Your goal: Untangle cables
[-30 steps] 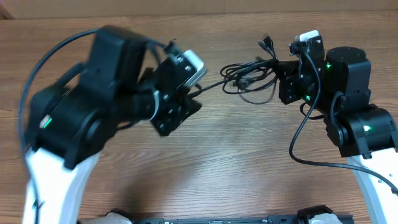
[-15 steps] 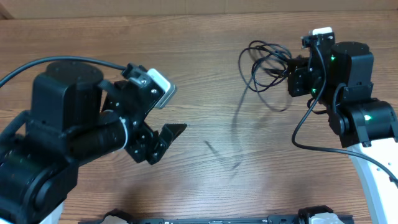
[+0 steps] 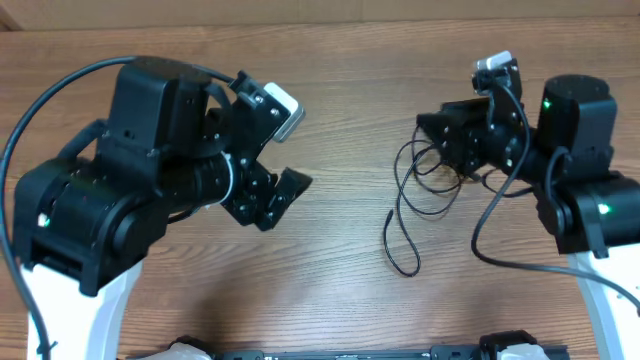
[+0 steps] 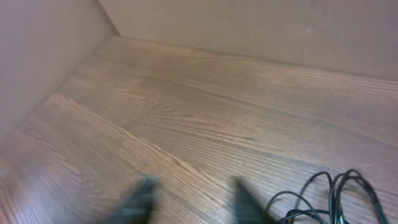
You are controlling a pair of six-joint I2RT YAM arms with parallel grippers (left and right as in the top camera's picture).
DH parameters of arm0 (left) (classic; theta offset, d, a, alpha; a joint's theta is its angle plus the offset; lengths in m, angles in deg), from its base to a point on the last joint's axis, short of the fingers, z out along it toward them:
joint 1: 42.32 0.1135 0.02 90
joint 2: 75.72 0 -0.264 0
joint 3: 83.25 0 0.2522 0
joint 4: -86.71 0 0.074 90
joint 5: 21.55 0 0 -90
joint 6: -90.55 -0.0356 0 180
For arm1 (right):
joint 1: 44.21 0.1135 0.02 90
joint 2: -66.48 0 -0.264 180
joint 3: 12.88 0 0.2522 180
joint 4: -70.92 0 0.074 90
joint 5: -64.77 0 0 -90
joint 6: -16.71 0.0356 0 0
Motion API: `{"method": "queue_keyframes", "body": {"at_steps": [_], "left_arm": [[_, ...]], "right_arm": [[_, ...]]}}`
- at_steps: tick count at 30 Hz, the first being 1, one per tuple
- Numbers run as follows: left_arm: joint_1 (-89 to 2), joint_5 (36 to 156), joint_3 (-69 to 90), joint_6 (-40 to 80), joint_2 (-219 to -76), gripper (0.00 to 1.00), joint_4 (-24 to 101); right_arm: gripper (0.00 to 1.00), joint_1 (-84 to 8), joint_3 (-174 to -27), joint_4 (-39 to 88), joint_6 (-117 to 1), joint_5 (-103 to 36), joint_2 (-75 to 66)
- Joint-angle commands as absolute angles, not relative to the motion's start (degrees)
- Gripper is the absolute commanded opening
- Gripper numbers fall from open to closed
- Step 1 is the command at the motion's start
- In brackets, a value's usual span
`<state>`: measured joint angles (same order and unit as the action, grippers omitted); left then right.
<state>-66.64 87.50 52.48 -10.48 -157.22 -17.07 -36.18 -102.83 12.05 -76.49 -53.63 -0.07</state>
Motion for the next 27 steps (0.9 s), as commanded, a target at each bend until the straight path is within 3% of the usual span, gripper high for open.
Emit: {"method": "queue_keyframes", "body": {"at_steps": [1, 4, 22, 27], "left_arm": [[-66.4, 88.9, 53.3, -10.5, -158.9, 0.78, -16.9], [-67.0, 87.9, 52.4, -10.4, -160.1, 0.73, -16.0], [-75.1, 81.6, 22.7, 1.0, -161.6, 0.69, 11.1], [-78.1, 82.0, 13.6, -0.7, -163.1, 0.76, 25.3]], "right_arm": [[0.87, -35.9, -103.7, 10.3, -76.6, -49.3, 0.6], [1.00, -35.9, -103.7, 8.6, -74.7, -43.2, -0.2], [1.00, -35.9, -103.6, 11.5, -59.4, -19.8, -6.1], [1.00, -36.0, -103.6, 12.5, -54.9, -19.7, -6.1]]}}
